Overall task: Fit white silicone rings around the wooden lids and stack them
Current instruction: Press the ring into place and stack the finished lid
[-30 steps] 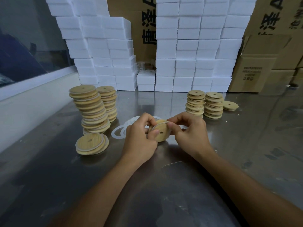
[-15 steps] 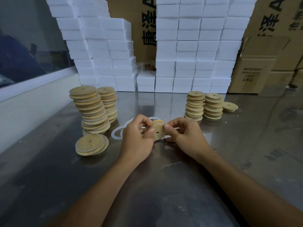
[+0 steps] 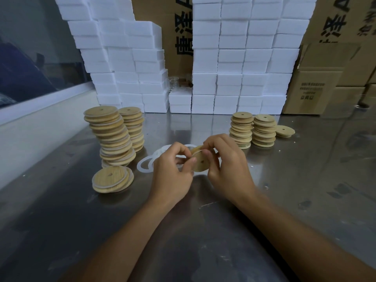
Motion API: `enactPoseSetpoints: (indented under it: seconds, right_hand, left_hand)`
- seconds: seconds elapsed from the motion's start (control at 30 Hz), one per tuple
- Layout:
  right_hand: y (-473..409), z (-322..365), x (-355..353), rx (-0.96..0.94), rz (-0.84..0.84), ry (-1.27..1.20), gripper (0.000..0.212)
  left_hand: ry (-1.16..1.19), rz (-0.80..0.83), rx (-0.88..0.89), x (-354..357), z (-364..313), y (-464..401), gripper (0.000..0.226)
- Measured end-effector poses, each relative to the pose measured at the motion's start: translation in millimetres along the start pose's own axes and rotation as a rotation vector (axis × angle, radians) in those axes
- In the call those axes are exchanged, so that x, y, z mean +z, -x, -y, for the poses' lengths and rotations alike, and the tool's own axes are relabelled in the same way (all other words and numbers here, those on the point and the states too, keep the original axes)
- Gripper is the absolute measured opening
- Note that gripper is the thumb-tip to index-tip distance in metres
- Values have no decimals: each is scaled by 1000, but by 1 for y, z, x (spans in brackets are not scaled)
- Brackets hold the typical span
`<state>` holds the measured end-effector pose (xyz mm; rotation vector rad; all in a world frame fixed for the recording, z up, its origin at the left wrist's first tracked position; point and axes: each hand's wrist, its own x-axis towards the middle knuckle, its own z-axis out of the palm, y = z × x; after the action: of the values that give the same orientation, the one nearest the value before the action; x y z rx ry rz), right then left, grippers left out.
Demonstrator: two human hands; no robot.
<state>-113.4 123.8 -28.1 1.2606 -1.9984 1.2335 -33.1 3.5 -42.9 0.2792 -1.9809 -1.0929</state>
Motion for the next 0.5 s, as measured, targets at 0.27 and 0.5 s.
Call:
enactPoseSetpoints:
  seconds: [0.27, 0.5]
  right_hand:
    - [0, -1, 1, 70, -52, -77, 9]
    - [-3, -4, -2, 195, -3, -146, 12]
  left_hand:
    - [36, 47, -146, -1, 4, -2, 38]
    - [1, 45, -146, -1, 1, -1, 32]
